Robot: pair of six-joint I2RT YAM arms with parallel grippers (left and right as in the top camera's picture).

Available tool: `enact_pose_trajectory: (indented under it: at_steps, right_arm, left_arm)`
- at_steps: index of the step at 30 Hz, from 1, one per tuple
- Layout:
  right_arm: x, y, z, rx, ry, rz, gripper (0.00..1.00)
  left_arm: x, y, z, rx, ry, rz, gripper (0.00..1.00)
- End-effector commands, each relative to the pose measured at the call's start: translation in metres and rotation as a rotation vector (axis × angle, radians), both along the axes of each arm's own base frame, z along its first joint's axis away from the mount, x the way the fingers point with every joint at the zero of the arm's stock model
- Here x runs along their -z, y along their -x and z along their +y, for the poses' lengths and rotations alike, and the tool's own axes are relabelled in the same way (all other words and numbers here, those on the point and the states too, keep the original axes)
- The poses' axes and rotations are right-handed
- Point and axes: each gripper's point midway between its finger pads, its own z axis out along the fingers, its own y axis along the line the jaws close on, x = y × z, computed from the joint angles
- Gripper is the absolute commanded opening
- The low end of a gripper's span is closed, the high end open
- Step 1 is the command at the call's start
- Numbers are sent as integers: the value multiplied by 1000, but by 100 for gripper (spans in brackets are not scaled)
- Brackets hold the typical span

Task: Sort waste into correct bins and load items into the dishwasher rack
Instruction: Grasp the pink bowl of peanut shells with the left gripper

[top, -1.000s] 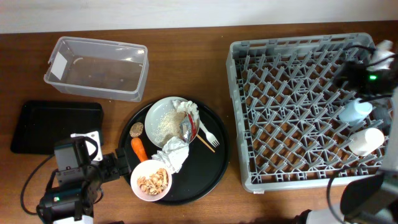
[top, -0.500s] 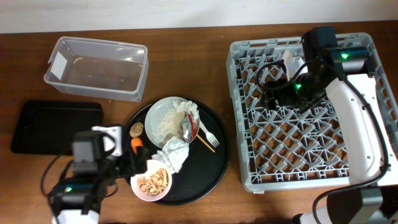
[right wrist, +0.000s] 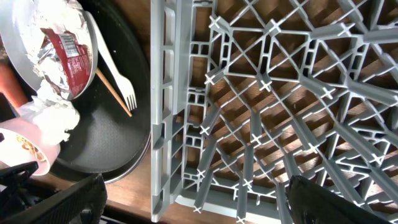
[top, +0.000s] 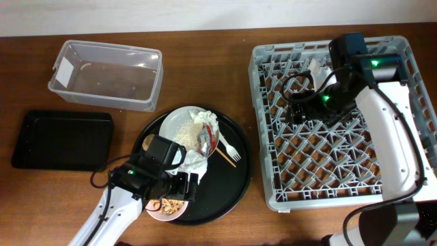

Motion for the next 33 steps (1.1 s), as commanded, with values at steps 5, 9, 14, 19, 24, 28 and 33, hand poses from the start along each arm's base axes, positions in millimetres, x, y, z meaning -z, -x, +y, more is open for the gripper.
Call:
enact_pose_trajectory:
  at_steps: [5,9,14,19,24,28,33]
  right_arm:
    - [0,2,0,-5,9,-1,96]
    - [0,3,0,-5,9,1,96]
    - [0,3,0,-5,10,1,96]
    - [0,3,0,-5,10,1,96]
    - [0,3,0,-5,10,2,96]
    - [0,4,0,-5,10,5,96]
    - [0,4,0,-6,9,5,96]
  left_arm:
    - [6,10,-20,73,-38,19,90]
    - [27,13,-22,91,-87,91,73]
    - [35,7,-26,90,-86,90,45]
    - [34,5,-26,90,-86,81,19]
    - [35,7,-21,87,-109,91,15]
    - [37,9,-7,24,-179,98,25]
    - [37,8,-7,23,-180,93,22]
